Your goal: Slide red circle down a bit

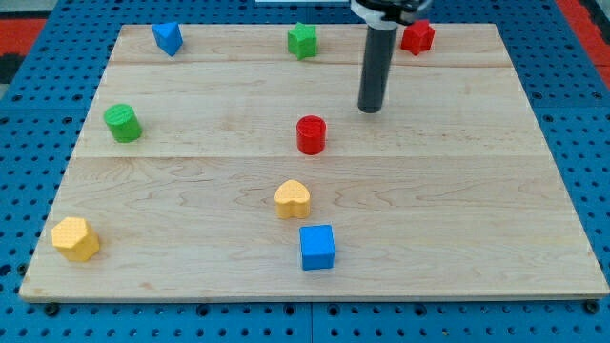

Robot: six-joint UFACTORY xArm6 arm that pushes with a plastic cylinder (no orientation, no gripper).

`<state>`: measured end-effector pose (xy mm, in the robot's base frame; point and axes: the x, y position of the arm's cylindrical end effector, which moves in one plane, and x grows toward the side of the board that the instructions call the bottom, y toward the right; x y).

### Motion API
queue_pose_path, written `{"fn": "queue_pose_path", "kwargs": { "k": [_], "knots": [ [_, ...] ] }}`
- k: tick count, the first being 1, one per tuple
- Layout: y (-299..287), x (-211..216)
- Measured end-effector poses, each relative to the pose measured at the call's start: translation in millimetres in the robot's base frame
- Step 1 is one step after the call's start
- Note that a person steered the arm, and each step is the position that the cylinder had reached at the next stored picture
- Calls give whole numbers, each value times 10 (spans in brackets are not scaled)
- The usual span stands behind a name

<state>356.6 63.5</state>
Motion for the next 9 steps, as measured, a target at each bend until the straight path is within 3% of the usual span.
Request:
{"fn": "queue_pose_path", "kwargs": {
  "k": [4, 5, 6, 7, 9],
  "knots": [
    [-781, 302],
    [-781, 501],
    [-767, 94],
    [-424, 68],
    [-621, 446]
  ]
}}
